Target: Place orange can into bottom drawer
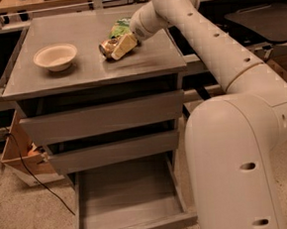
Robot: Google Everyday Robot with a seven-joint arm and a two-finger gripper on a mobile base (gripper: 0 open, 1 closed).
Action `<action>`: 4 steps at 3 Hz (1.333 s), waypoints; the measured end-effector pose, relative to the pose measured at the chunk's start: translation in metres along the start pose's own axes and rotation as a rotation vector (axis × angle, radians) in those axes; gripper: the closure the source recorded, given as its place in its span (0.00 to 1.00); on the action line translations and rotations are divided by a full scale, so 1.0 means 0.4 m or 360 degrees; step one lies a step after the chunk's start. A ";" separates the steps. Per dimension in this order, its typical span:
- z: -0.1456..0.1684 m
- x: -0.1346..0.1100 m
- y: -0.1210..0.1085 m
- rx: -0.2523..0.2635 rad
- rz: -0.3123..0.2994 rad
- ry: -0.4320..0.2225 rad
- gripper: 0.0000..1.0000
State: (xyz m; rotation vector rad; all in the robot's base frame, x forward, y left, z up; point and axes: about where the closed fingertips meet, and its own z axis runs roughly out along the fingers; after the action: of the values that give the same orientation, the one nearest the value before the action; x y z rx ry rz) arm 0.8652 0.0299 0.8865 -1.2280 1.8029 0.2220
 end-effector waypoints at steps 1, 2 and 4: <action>0.045 -0.011 0.032 -0.0062 0.0083 -0.0035 0.00; 0.068 -0.018 0.061 -0.0112 0.0143 -0.0060 0.22; 0.010 -0.013 0.092 -0.0146 0.0129 -0.0068 0.76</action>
Offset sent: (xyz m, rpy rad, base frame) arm -0.0063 0.0397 -0.0174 0.1231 0.1001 0.0158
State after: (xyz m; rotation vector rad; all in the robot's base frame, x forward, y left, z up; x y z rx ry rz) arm 0.8383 0.0536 0.8764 -1.2055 1.8242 0.3781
